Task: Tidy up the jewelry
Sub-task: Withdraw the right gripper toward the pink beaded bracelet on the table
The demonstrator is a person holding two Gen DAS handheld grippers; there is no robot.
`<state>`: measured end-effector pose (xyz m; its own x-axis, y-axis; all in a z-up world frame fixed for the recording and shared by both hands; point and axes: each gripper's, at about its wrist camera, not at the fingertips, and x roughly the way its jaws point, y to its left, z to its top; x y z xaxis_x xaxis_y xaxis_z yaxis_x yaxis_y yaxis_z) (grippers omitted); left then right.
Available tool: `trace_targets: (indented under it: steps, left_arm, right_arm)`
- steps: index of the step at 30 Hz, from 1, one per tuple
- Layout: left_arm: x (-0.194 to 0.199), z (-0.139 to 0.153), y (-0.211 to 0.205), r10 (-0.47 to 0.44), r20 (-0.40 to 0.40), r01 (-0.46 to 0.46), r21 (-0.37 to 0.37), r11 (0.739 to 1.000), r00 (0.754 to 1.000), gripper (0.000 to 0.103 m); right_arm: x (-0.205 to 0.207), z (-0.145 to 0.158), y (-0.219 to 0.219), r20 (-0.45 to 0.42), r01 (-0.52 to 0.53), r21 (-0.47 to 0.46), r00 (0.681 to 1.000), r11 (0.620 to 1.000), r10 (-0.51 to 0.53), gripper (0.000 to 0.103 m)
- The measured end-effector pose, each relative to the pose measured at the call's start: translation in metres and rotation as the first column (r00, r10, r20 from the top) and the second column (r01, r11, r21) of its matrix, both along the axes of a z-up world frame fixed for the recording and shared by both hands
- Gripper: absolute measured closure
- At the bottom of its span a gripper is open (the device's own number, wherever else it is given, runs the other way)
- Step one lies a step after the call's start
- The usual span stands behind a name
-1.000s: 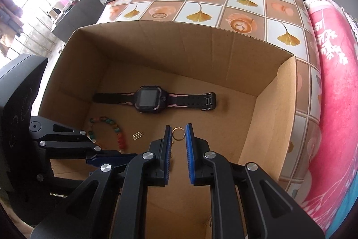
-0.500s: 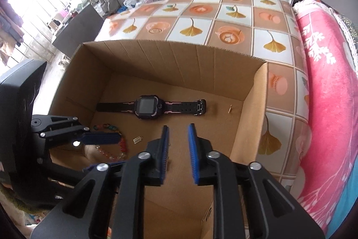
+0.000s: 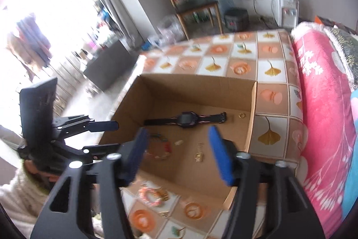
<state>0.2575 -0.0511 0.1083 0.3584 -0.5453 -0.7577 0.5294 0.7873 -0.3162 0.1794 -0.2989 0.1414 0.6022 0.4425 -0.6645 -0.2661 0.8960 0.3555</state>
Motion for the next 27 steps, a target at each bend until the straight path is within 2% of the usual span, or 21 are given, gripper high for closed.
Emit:
trace_targets:
  steps: [1, 3, 7, 10, 13, 16, 19, 23, 27]
  left_arm:
    - [-0.012, 0.005, 0.008, -0.002, 0.022, 0.003, -0.014, 1.0, 1.0, 0.03]
    - [-0.043, 0.009, 0.022, -0.006, 0.075, 0.009, -0.041, 0.999, 0.997, 0.018]
    - [-0.094, -0.004, 0.039, -0.014, 0.118, 0.017, -0.023, 1.0, 0.993, 0.012]
    - [-0.115, -0.03, 0.043, 0.011, 0.095, -0.012, 0.013, 1.0, 0.995, 0.01]
    - [-0.123, -0.067, 0.045, 0.054, 0.043, -0.055, 0.024, 0.998, 0.998, 0.01]
    - [-0.117, -0.11, 0.042, 0.108, -0.011, -0.106, 0.103, 0.989, 0.994, 0.01]
    - [-0.108, -0.141, 0.04, 0.145, -0.019, -0.139, 0.183, 0.973, 0.989, 0.01]
    - [-0.099, -0.161, 0.04, 0.167, -0.002, -0.161, 0.24, 0.957, 0.986, 0.01]
    - [-0.099, -0.168, 0.039, 0.177, 0.055, -0.186, 0.285, 0.94, 0.983, 0.009]
  right_arm:
    - [-0.011, 0.002, 0.0, 0.016, -0.008, 0.013, 1.0, 1.0, 0.008, 0.028]
    - [-0.043, 0.001, 0.001, 0.033, -0.034, 0.037, 0.999, 0.999, 0.033, 0.022]
    - [-0.094, -0.02, 0.004, 0.027, -0.061, 0.083, 0.998, 0.995, 0.058, 0.013]
    - [-0.114, -0.054, 0.013, -0.043, -0.013, 0.062, 0.999, 0.998, 0.016, 0.012]
    - [-0.119, -0.098, 0.025, -0.126, 0.058, -0.012, 0.99, 0.998, -0.059, 0.012]
    - [-0.11, -0.141, 0.038, -0.215, 0.114, -0.122, 0.967, 0.986, -0.138, 0.012]
    - [-0.098, -0.166, 0.043, -0.241, 0.169, -0.236, 0.944, 0.957, -0.226, 0.012]
    - [-0.082, -0.185, 0.051, -0.234, 0.182, -0.365, 0.931, 0.913, -0.28, 0.012]
    - [-0.072, -0.198, 0.057, -0.254, 0.159, -0.423, 0.924, 0.892, -0.285, 0.012]
